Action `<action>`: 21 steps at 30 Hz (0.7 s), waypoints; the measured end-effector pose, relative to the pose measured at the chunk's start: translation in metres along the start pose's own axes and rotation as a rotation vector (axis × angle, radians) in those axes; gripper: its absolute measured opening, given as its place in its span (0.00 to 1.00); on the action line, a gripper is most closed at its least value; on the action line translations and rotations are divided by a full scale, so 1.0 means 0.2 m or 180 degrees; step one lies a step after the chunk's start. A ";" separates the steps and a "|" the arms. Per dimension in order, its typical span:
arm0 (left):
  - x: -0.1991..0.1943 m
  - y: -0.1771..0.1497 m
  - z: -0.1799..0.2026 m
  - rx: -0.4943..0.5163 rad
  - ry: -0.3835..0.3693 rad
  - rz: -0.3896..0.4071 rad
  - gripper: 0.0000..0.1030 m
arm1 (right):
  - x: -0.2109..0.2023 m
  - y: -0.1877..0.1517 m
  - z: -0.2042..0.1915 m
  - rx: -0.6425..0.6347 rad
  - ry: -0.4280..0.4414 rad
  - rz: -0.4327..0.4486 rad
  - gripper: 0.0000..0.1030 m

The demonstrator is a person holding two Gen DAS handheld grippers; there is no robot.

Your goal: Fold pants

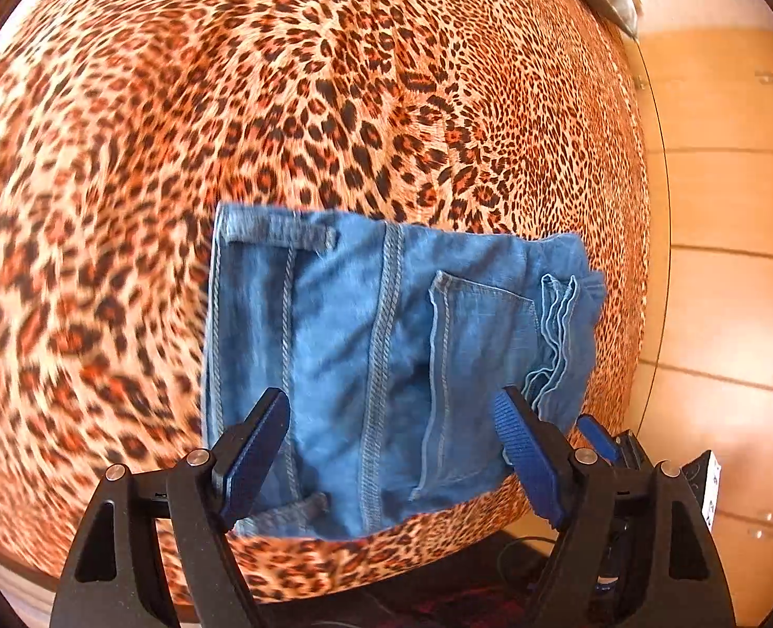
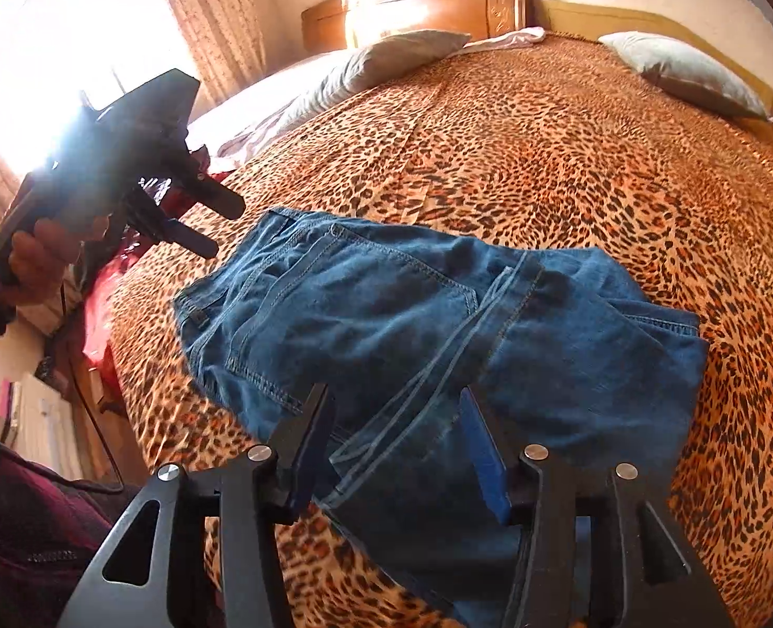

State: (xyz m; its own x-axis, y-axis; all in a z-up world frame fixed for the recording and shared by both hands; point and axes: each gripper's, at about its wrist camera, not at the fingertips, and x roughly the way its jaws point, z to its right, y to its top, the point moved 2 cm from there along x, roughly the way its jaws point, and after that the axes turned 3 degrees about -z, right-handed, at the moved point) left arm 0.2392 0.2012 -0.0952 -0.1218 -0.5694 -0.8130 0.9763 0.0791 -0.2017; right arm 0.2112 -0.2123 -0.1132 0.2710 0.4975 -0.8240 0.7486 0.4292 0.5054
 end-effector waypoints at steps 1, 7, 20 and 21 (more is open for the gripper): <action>0.00 0.08 -0.03 0.0058 0.0010 -0.0136 0.78 | 0.02 0.00 -0.07 0.0205 -0.0077 -0.0035 0.53; 0.06 0.35 -0.08 0.0746 0.0317 -0.0807 0.78 | 0.19 -0.09 -0.37 0.1813 0.0480 -0.0168 0.54; 0.19 0.61 0.07 0.1389 0.0918 -0.1156 0.78 | 0.62 -0.40 -0.61 0.4435 0.1794 0.0191 0.61; 0.20 0.62 0.07 0.1405 0.0963 -0.1178 0.78 | 0.63 -0.41 -0.61 0.4571 0.1832 0.0252 0.61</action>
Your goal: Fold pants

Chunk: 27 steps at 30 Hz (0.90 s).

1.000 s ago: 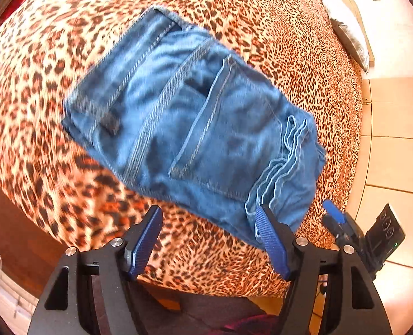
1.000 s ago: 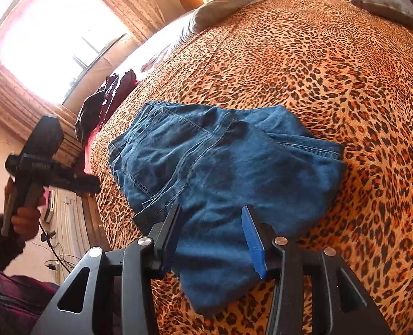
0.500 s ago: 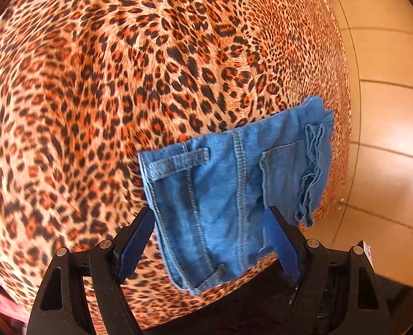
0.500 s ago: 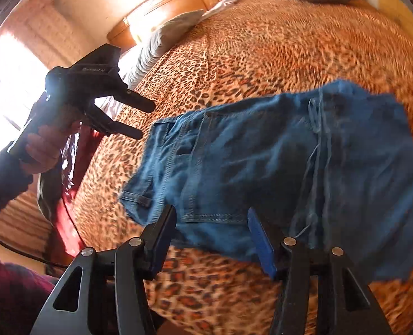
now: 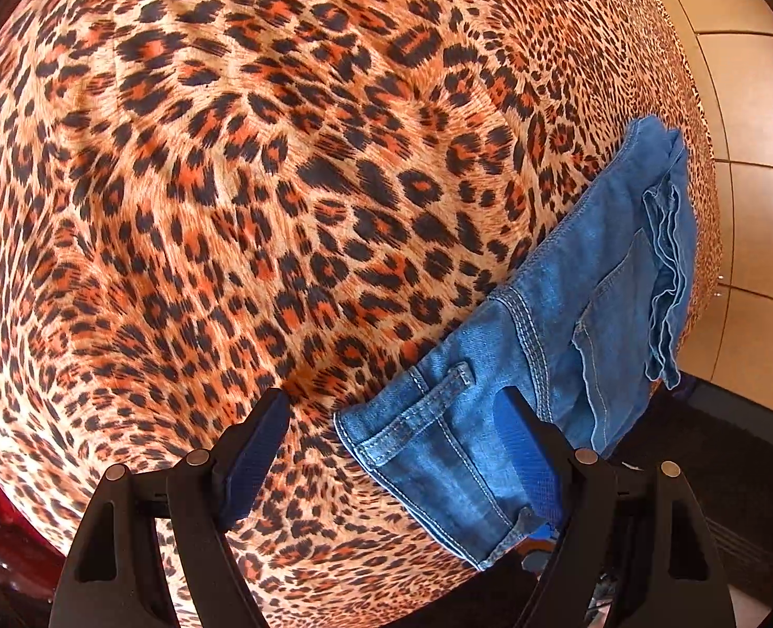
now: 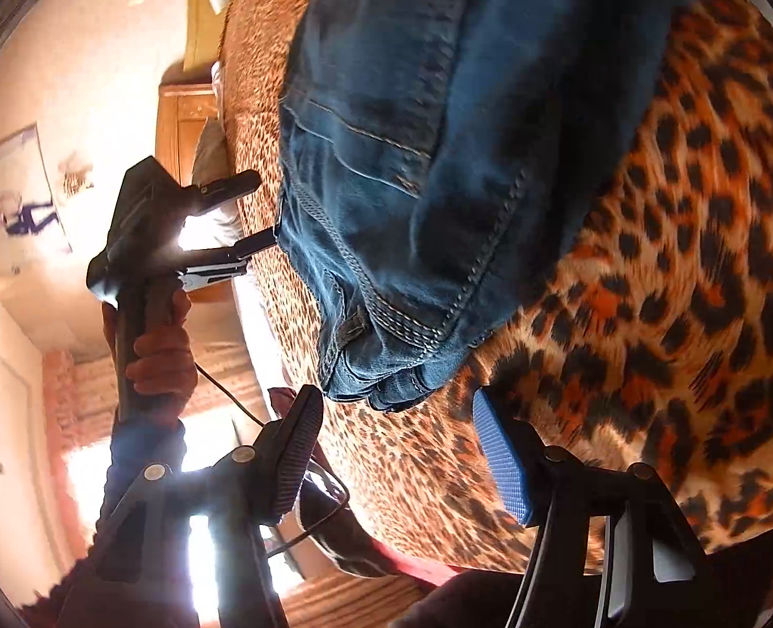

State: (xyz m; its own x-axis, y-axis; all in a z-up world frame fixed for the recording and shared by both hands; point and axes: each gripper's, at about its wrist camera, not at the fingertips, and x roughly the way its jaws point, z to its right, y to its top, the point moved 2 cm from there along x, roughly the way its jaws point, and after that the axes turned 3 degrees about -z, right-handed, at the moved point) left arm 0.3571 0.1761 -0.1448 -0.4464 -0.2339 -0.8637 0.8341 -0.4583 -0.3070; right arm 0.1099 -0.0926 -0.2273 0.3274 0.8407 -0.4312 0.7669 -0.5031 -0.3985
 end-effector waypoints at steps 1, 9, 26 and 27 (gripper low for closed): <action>0.01 0.01 0.00 0.0009 0.0040 -0.0029 0.78 | 0.01 0.00 0.01 0.0099 0.0062 0.0039 0.63; 0.11 0.04 0.13 0.0339 0.0167 -0.0178 0.97 | 0.00 0.00 0.01 0.0270 0.0299 0.0201 0.69; 0.28 0.07 0.38 0.1074 0.0472 -0.0576 0.93 | 0.06 -0.07 0.11 0.0463 0.0692 0.0395 0.71; 0.28 0.09 0.37 0.1015 0.0420 -0.0555 0.93 | 0.06 -0.08 0.11 0.0463 0.0709 0.0402 0.71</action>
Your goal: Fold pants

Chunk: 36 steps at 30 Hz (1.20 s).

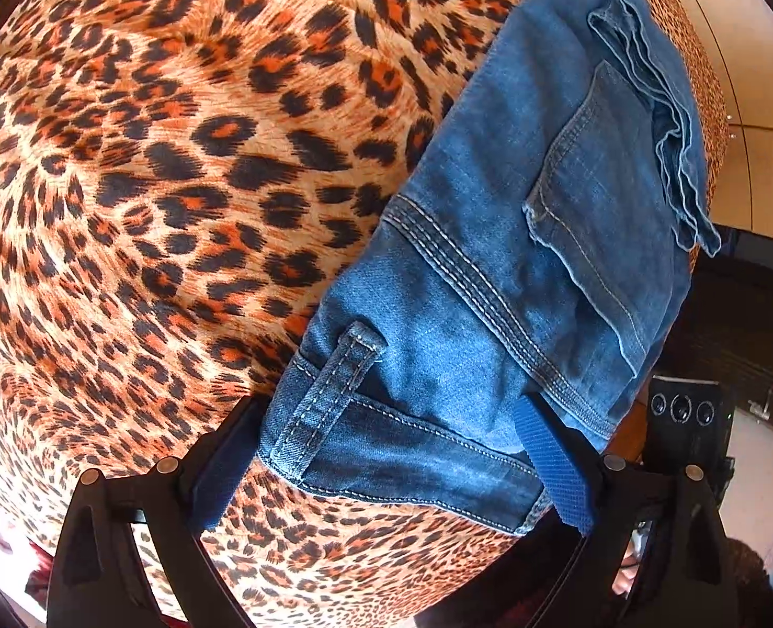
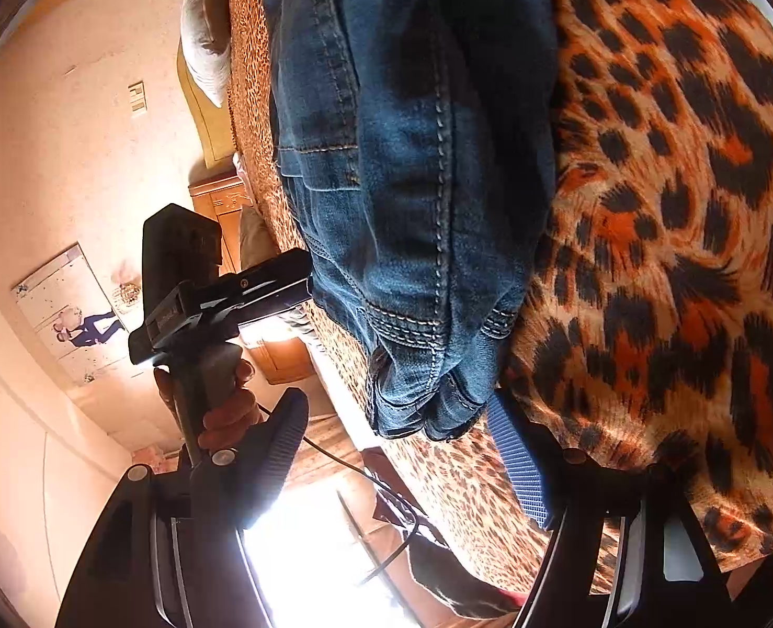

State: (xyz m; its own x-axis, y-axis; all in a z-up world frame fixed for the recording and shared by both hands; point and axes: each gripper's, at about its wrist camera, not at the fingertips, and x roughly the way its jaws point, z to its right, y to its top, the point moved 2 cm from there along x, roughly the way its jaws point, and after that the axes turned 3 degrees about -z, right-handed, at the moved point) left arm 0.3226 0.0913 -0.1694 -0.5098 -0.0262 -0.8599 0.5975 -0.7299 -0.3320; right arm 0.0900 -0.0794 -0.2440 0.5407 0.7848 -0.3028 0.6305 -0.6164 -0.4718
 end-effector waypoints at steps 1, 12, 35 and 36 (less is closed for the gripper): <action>-0.01 0.01 -0.01 -0.0053 -0.0055 0.0026 0.93 | 0.00 0.00 0.00 -0.0001 0.0007 0.0009 0.71; 0.02 -0.06 -0.03 0.0001 -0.0147 0.0127 0.85 | 0.03 0.01 -0.09 -0.0327 -0.0358 -0.0067 0.71; -0.03 -0.10 -0.09 -0.0439 -0.0330 0.0469 0.77 | 0.07 0.09 -0.07 -0.0121 -0.0294 0.0153 0.72; -0.04 -0.11 -0.09 -0.0457 -0.0295 0.0492 0.73 | 0.07 0.09 -0.07 -0.0052 -0.0272 0.0236 0.72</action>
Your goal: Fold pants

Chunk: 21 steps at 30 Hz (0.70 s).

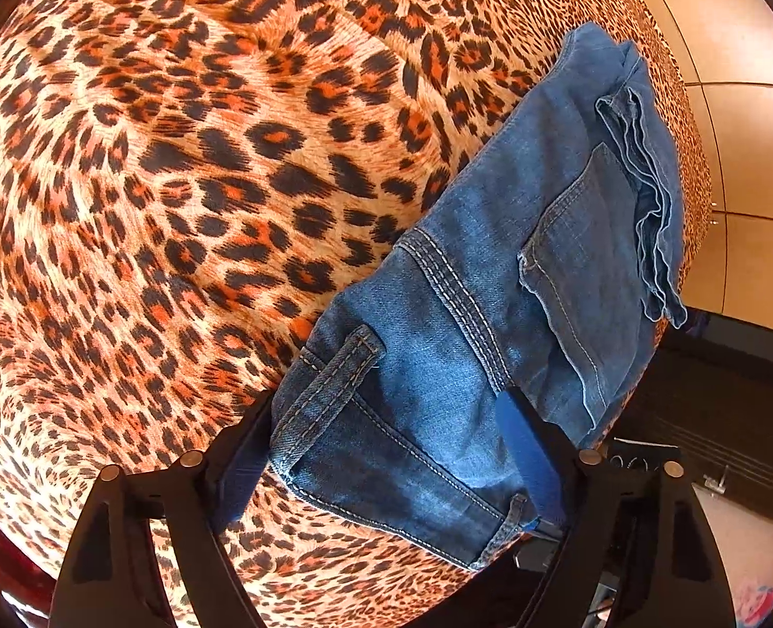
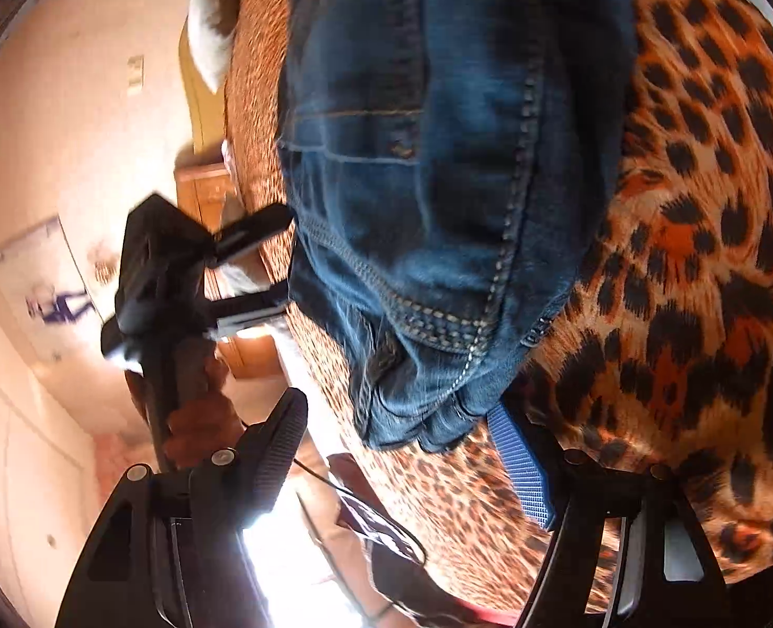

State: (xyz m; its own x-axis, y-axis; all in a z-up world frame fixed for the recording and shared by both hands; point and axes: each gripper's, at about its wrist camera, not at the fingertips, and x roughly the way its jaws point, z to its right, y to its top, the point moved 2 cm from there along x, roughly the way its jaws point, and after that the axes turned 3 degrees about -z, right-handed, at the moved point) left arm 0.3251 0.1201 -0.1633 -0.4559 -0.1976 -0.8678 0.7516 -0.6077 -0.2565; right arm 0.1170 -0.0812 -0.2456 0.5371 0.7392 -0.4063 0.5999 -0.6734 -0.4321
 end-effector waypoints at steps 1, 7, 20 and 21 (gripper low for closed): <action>-0.01 -0.01 -0.01 -0.0019 0.0015 0.0015 0.68 | 0.00 0.00 0.00 0.0029 -0.0006 0.0052 0.72; -0.05 -0.05 -0.10 -0.0299 -0.0010 0.0062 0.21 | -0.02 -0.02 0.10 0.0369 0.0195 0.0081 0.23; -0.33 -0.18 -0.01 -0.0451 -0.0244 0.0549 0.18 | -0.12 0.05 -0.06 0.0034 0.0735 0.0020 0.23; -0.36 -0.17 0.02 -0.0448 -0.0250 0.0585 0.18 | -0.14 0.06 -0.08 0.0018 0.0794 0.0040 0.22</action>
State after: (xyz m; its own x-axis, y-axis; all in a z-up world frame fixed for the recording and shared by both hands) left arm 0.3309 0.1517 -0.0908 -0.3370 -0.3574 -0.8711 0.8818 -0.4441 -0.1589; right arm 0.1197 -0.1090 -0.2261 0.6748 0.7102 -0.2006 0.5893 -0.6821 -0.4330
